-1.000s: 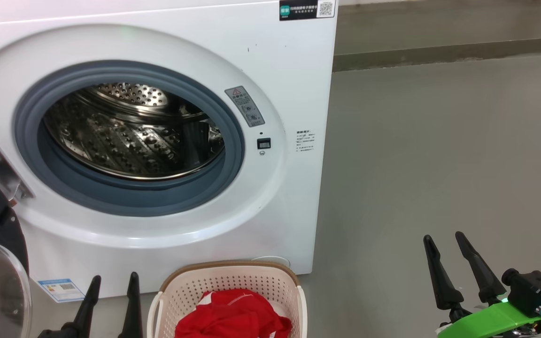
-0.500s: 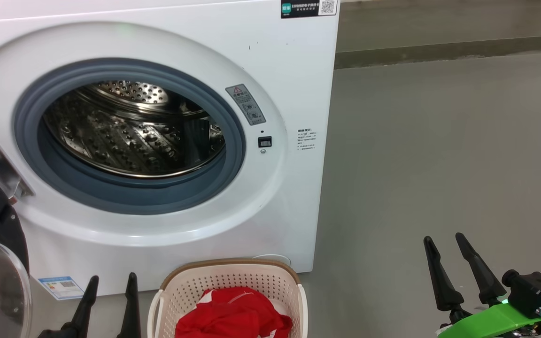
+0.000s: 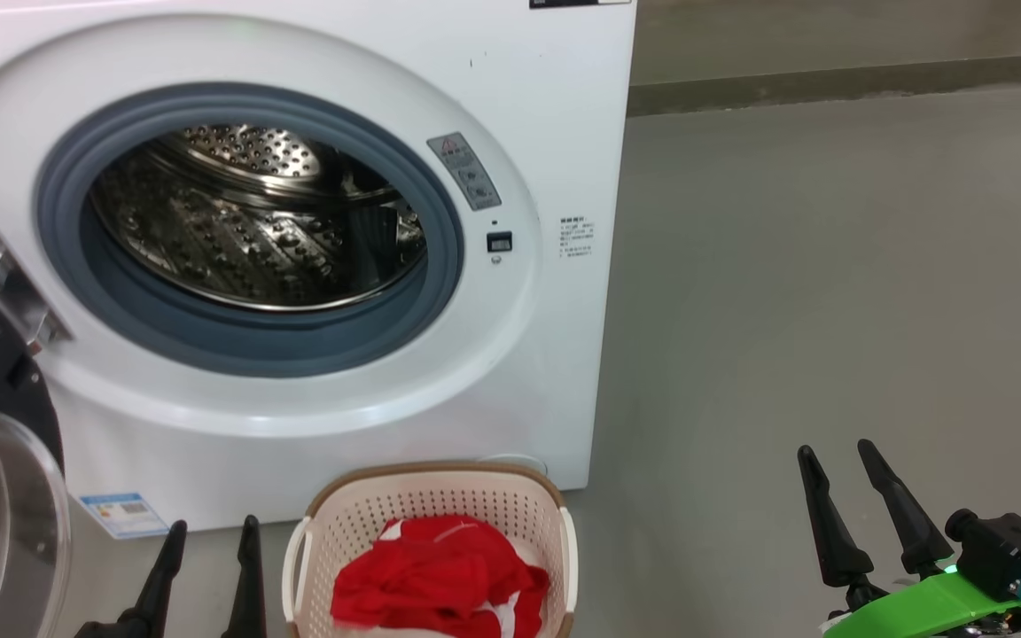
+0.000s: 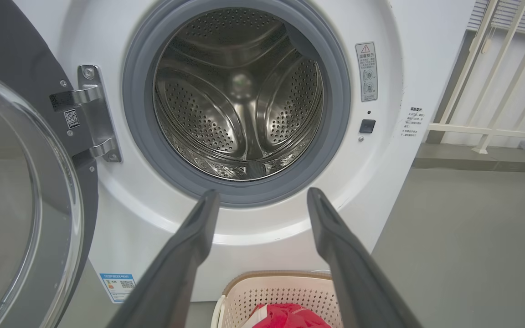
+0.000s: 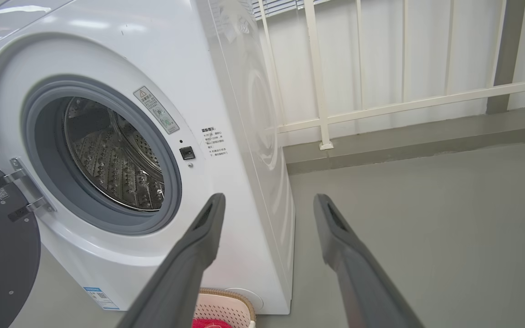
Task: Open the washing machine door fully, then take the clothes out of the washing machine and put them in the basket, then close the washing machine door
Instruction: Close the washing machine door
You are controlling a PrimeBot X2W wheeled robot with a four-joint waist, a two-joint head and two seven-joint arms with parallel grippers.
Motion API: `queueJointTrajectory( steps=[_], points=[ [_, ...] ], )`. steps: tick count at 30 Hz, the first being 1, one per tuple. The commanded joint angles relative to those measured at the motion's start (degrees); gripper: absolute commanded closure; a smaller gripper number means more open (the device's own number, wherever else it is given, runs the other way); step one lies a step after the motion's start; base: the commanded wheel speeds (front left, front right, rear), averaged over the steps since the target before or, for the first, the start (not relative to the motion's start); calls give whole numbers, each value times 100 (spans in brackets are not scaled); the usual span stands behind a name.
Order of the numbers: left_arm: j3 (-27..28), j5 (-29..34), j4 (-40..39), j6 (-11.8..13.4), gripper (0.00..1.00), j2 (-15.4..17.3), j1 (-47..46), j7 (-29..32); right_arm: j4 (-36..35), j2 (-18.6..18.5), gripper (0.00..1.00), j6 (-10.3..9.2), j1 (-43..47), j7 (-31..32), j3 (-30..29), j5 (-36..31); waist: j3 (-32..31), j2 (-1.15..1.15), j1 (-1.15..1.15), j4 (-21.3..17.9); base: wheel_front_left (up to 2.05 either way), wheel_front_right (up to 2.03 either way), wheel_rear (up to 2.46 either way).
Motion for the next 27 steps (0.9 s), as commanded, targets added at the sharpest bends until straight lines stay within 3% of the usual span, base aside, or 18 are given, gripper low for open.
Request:
queueJointTrajectory(
  steps=[1, 14, 27],
  points=[
    [204, 48, -128, 34, 0, 64, -85, -69, -150, -53, 0, 20, -120, -36, 113, -48, 2, 0, 0, -1, -182, 182, 0],
    [149, -40, -56, -22, 0, 64, -88, -69, -118, -47, 0, 20, -135, -36, 106, -47, 8, 0, 0, -7, -180, 180, 0],
    [82, -39, -98, 128, 0, 64, -67, -69, -86, -91, 0, 20, -128, -36, 158, -32, -28, 0, 0, 9, -33, 33, 0]
  ],
)
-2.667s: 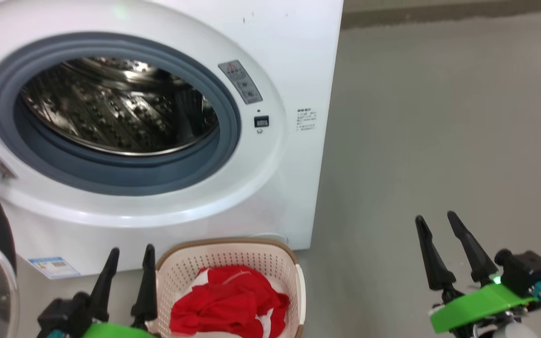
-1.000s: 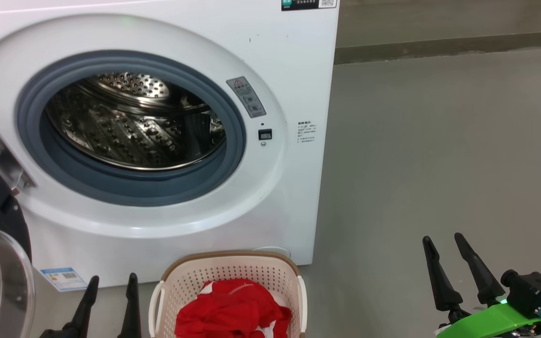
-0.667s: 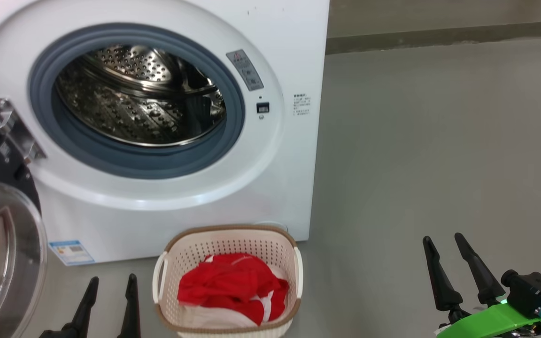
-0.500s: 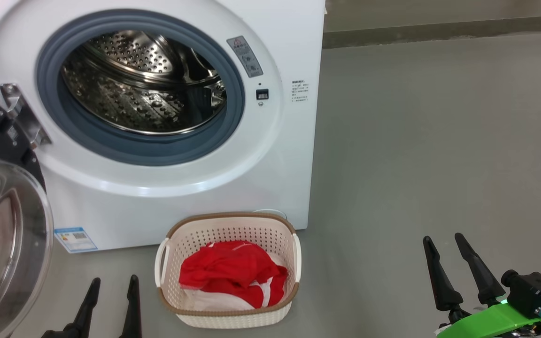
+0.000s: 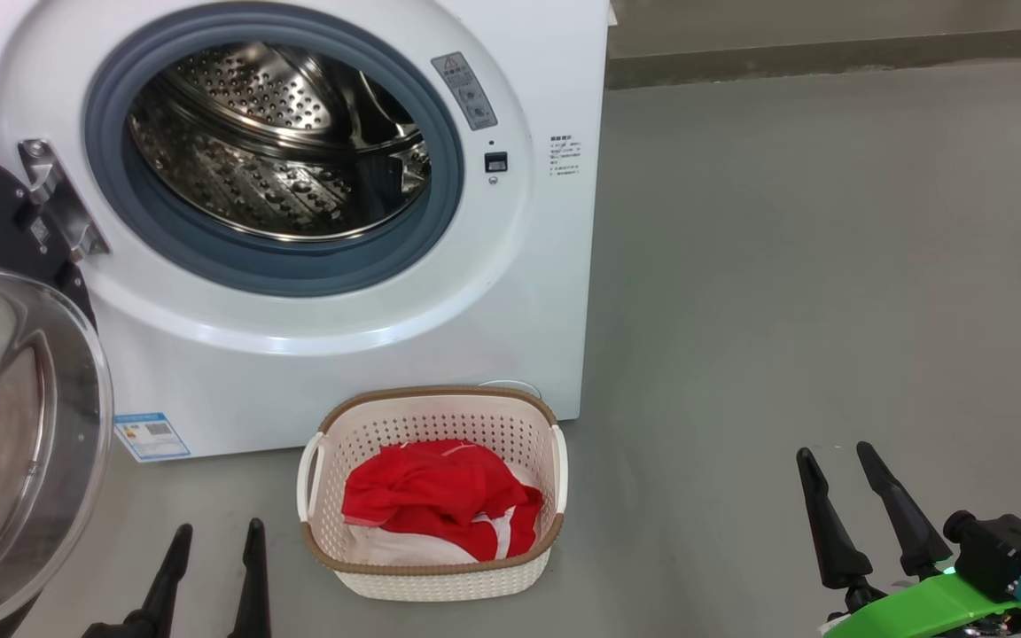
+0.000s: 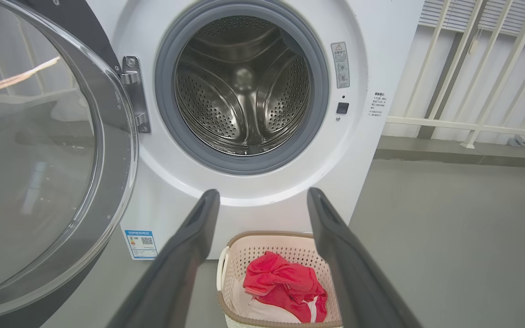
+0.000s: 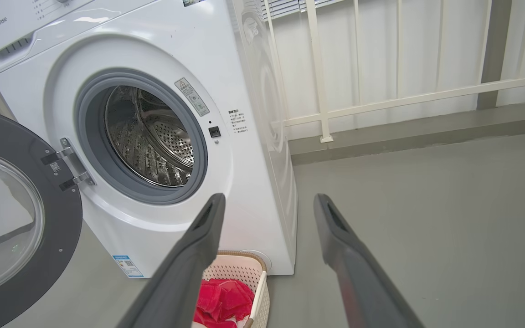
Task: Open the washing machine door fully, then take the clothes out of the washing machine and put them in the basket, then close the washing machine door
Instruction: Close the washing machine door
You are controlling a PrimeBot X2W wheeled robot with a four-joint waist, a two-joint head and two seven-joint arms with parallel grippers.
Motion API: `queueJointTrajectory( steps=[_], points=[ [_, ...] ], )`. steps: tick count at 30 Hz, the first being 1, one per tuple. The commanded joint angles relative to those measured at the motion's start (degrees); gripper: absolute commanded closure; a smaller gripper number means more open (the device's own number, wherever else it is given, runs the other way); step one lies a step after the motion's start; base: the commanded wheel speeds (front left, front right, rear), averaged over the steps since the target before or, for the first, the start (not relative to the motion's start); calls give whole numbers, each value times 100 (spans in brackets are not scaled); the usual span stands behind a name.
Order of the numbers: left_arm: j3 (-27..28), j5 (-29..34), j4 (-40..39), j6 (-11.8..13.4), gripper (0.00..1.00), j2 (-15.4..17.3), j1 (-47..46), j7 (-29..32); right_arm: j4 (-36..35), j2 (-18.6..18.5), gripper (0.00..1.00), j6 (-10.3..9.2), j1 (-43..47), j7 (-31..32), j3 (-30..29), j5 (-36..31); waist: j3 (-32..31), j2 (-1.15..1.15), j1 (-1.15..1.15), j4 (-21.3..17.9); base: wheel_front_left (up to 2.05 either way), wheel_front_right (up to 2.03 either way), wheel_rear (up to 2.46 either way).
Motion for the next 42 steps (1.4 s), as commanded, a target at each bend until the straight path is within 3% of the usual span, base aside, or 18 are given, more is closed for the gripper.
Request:
queueJointTrajectory(
  steps=[1, 9, 27, 42],
  points=[
    [143, 21, -174, 73, 0, 63, -63, -69, -122, -95, 0, 20, -126, -36, 159, -29, -1, 0, 0, 8, 0, 0, 0],
    [122, 85, -232, 152, 0, 63, -60, -69, -129, -98, 0, 20, -97, -36, 206, -28, 0, 0, 0, 128, 0, 0, 0],
    [-1, 169, -686, 531, 0, 63, 44, -69, -213, -103, 0, 20, -167, -36, 441, 33, 77, 0, 0, 1253, 0, 0, 0],
    [28, 308, -846, 619, 0, 101, 110, -69, -211, -33, 0, 20, -341, -36, 655, 76, 57, 0, 0, 2040, 0, 0, 0]
  ],
)
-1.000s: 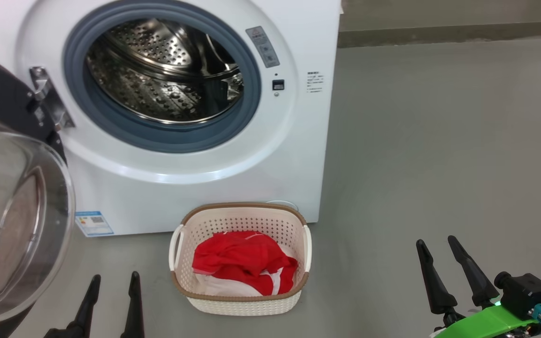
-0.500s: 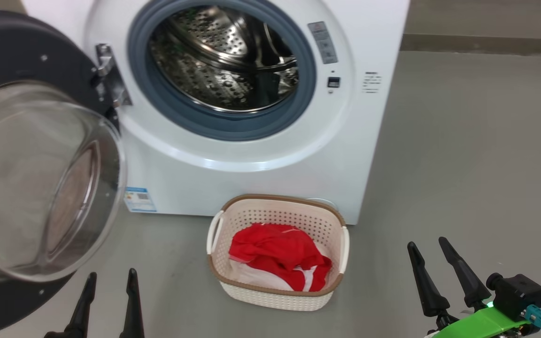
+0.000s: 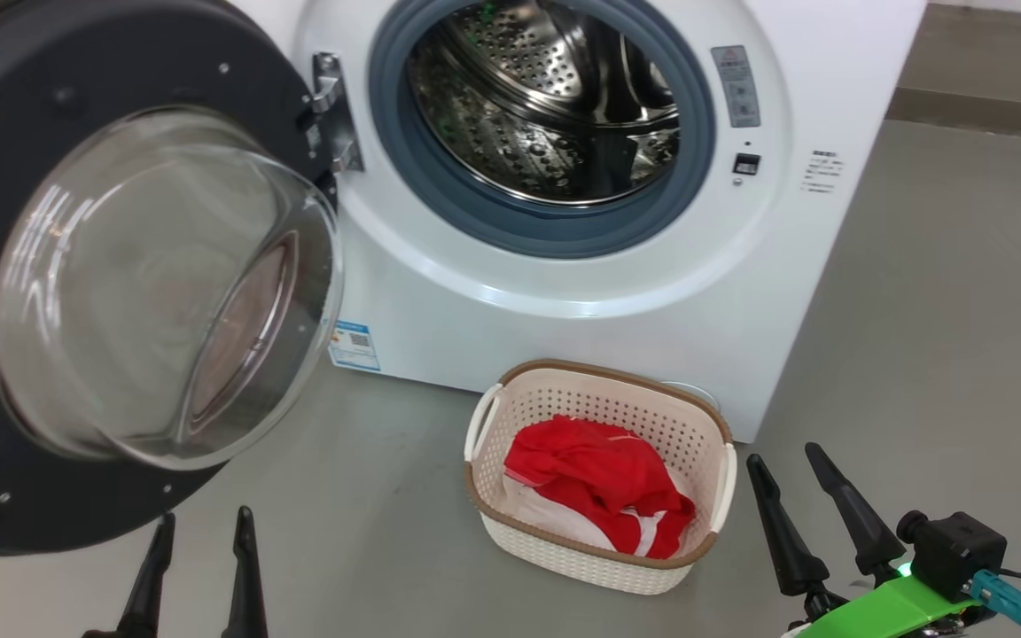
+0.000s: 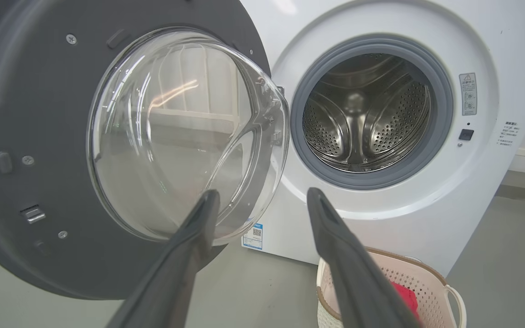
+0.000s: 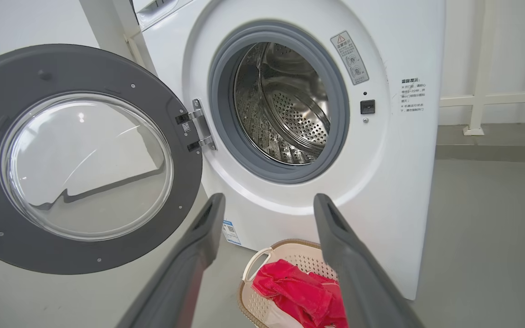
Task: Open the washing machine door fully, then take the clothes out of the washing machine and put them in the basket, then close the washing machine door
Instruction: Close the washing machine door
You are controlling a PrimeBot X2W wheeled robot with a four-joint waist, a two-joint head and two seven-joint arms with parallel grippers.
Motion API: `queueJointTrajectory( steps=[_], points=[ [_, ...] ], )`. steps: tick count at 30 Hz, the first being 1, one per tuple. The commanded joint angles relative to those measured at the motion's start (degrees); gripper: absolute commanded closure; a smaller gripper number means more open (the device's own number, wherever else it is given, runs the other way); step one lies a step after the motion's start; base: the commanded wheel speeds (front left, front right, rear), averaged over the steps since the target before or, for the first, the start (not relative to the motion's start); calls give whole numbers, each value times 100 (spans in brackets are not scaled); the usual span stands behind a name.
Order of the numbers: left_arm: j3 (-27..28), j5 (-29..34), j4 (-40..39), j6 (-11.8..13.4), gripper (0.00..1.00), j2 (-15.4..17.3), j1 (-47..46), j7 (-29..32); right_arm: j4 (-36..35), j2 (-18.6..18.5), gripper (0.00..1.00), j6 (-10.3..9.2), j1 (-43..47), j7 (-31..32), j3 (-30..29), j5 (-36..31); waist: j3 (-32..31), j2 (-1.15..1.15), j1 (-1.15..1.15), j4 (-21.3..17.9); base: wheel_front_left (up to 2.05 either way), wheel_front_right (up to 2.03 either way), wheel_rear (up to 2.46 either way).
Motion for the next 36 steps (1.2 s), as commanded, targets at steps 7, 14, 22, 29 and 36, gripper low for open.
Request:
queueJointTrajectory(
  steps=[7, 14, 22, 29, 36],
  points=[
    [180, 130, -232, 112, 0, 65, -63, -69, -133, -12, 0, 20, -239, -36, 144, 37, -85, 0, 0, 400, 0, 0, 0],
    [224, 120, -275, 138, 0, 78, -8, -69, -127, -6, 0, 20, -130, -36, 125, 40, -143, 0, 0, 652, 0, 0, 0],
    [246, 105, -306, 183, 0, 72, 42, -69, -123, -18, 0, 20, -110, -36, 150, 44, -138, 0, 0, 730, 0, 0, 0],
    [236, 79, -300, 205, 0, 64, -18, -69, -147, -57, 0, 20, -117, -36, 160, 38, -85, 0, 0, 724, 0, 0, 0],
    [273, 123, -268, 249, 100, 72, -51, -69, -122, -71, 0, 20, -78, -36, 173, 53, -76, 0, 0, 664, 0, 0, 0]
  ],
)
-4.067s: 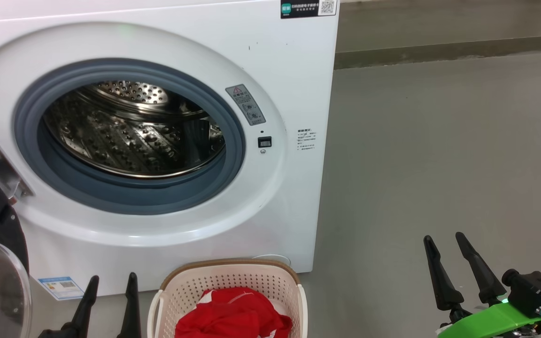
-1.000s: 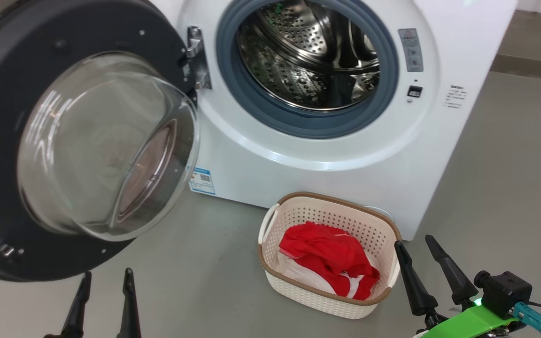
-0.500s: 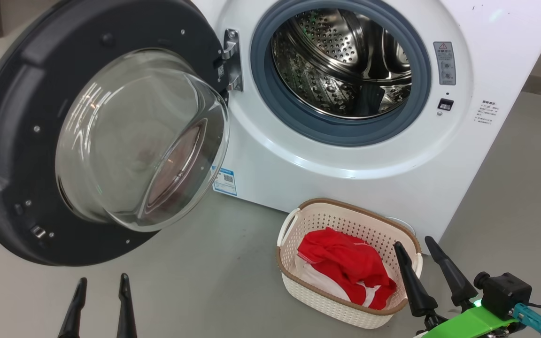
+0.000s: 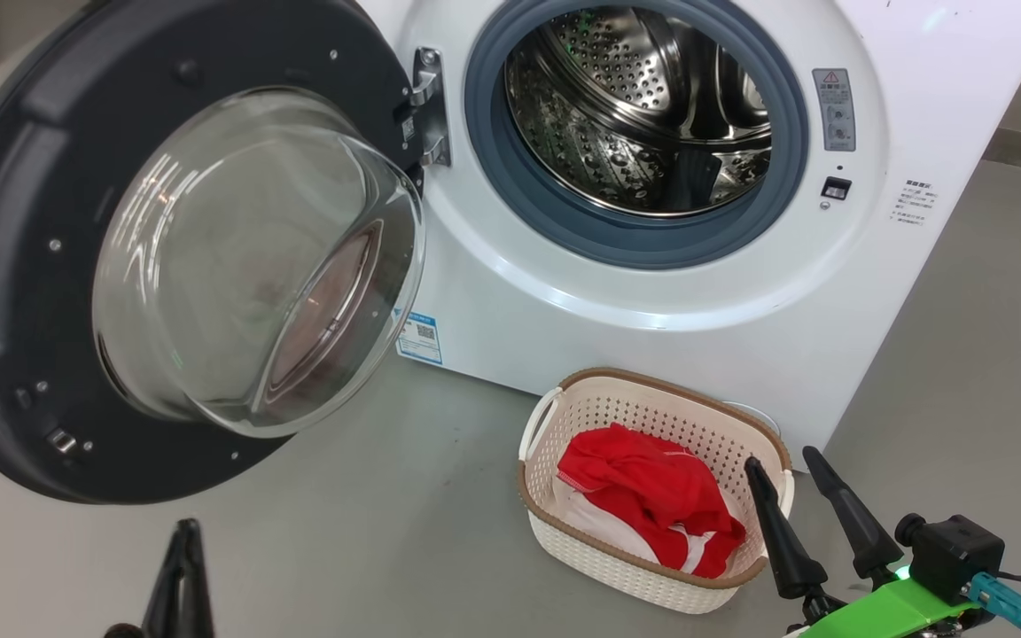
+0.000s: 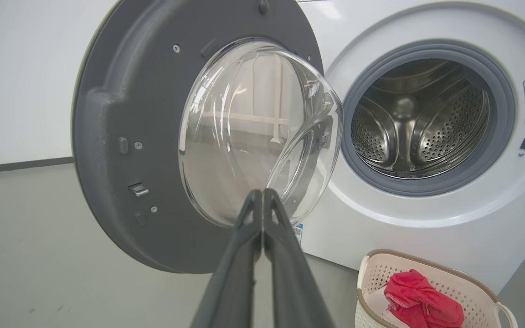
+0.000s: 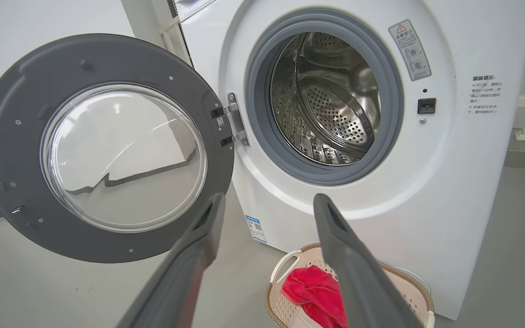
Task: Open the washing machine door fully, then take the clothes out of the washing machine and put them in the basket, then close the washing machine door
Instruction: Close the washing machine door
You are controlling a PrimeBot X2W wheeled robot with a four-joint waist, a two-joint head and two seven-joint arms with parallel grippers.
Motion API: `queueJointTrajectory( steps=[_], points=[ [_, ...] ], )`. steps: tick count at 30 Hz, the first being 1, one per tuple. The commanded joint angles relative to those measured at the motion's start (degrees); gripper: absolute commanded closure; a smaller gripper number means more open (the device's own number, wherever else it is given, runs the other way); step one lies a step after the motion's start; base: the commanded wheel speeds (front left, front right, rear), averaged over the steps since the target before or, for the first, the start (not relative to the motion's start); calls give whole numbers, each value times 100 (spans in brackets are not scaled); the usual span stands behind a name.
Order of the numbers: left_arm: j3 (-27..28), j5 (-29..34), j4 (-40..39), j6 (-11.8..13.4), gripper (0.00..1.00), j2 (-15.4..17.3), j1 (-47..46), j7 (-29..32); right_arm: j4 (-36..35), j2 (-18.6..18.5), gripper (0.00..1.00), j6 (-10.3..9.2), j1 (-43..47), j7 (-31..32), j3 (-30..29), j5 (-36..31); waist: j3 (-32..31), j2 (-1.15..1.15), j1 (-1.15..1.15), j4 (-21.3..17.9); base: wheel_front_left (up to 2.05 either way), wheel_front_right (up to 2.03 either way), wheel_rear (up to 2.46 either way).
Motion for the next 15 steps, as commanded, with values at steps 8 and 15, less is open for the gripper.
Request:
queueJointTrajectory(
  steps=[8, 15],
  points=[
    [611, -1, -483, 201, 100, 183, -607, -69, -128, -123, 0, 20, -125, -36, 161, 24, 38, 0, 0, -57, 0, 0, 0],
    [1060, 85, -896, 383, 100, 481, -1136, -69, -92, -219, 0, 20, -166, -36, 253, 23, 97, 0, 0, -168, 0, 0, 0]
  ],
)
